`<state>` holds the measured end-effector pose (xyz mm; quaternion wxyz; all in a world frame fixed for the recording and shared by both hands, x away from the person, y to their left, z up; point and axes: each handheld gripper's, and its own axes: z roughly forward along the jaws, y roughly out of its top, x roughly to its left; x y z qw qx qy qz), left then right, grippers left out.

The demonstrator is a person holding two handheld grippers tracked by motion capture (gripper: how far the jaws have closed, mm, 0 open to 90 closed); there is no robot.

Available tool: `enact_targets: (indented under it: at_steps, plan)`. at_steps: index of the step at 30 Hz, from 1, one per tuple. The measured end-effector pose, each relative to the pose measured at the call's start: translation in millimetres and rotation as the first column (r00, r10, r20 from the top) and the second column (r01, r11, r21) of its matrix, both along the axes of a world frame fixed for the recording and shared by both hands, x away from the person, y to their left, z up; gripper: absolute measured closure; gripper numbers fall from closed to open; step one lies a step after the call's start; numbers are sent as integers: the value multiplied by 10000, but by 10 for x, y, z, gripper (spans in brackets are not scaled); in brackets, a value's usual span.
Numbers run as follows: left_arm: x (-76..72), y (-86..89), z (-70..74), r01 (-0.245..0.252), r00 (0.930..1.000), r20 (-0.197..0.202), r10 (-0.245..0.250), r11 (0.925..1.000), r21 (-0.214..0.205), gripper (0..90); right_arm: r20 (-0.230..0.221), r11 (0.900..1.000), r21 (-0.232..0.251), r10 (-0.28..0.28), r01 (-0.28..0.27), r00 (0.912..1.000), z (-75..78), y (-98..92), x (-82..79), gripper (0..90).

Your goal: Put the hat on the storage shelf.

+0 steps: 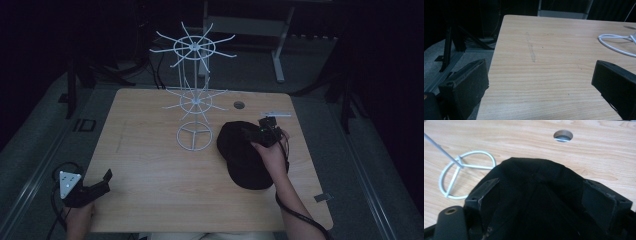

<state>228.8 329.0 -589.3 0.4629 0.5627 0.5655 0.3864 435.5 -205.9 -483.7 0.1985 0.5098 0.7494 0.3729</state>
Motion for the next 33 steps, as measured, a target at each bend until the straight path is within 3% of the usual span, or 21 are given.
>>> enact_targets:
  at_steps: [4, 7, 9, 11, 14, 19, 25, 33]
  plan:
    - [0, 1, 0, 0, 10000, -1, 0, 10000, -18, 15, -377, 9974, -720, 65, -92, 9993, -95, 73, 123, 232]
    - [2, 1, 0, -6, 10000, 1, 6, 10000, -26, 15, -555, 9953, -960, 27, -80, 9985, -152, 88, 164, 278]
    - [5, 0, 0, -23, 10000, -19, 23, 10000, -35, 14, -868, 9886, -1462, 246, -372, 9959, -217, 109, 187, 317]
    - [4, 2, -1, -8, 10000, -11, 8, 10000, -52, 14, -1048, 9862, -1570, 356, -519, 9939, -281, 127, 205, 357]
    - [4, 2, 0, -8, 10000, -12, 8, 10000, -51, 14, -1086, 9868, -1501, 440, -602, 9931, -289, 130, 201, 483]
    - [5, 6, -1, -24, 10000, -18, 24, 10000, -87, 15, -1299, 9899, -1174, 644, -798, 9894, -304, 108, 177, 790]
    - [4, 5, -1, -64, 10000, -5, 64, 9999, -108, 14, -371, 9910, -1009, 844, -878, 9957, -253, 71, 64, 829]
    - [6, 7, -1, -77, 10000, -20, 77, 9999, -117, 14, 614, 9933, -642, 1005, -966, 9930, -33, 1, -85, 832]
